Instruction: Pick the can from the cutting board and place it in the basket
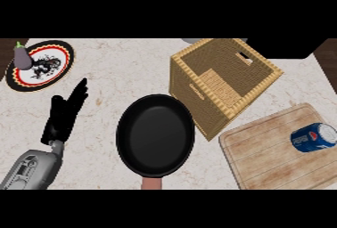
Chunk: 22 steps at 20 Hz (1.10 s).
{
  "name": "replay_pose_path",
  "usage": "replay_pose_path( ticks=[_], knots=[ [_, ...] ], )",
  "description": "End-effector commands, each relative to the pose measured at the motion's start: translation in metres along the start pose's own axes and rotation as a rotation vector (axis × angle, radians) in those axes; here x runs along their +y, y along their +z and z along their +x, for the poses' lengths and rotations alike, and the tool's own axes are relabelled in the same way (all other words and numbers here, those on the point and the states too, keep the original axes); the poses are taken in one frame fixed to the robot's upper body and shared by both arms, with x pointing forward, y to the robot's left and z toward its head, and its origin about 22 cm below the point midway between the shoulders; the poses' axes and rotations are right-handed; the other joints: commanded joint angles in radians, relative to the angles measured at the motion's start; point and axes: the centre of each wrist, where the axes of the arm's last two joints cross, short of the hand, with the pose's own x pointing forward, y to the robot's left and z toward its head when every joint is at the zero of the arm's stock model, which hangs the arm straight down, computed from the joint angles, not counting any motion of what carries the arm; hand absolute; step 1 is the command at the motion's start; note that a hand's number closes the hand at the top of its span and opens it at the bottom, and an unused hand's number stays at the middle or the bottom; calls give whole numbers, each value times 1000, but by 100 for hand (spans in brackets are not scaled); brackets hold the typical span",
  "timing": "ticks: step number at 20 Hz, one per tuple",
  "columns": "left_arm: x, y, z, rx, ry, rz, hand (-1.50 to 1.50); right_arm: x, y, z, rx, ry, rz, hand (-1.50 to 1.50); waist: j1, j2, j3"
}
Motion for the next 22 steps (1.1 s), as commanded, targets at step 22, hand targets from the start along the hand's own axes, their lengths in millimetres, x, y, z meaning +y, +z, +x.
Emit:
replay_pose_path(
  ticks=[22],
  knots=[
    [15,13,-6,-7,-6,2,0,39,-40,-19,-38,-93,114,-150,-4,-2,-1]
  ],
)
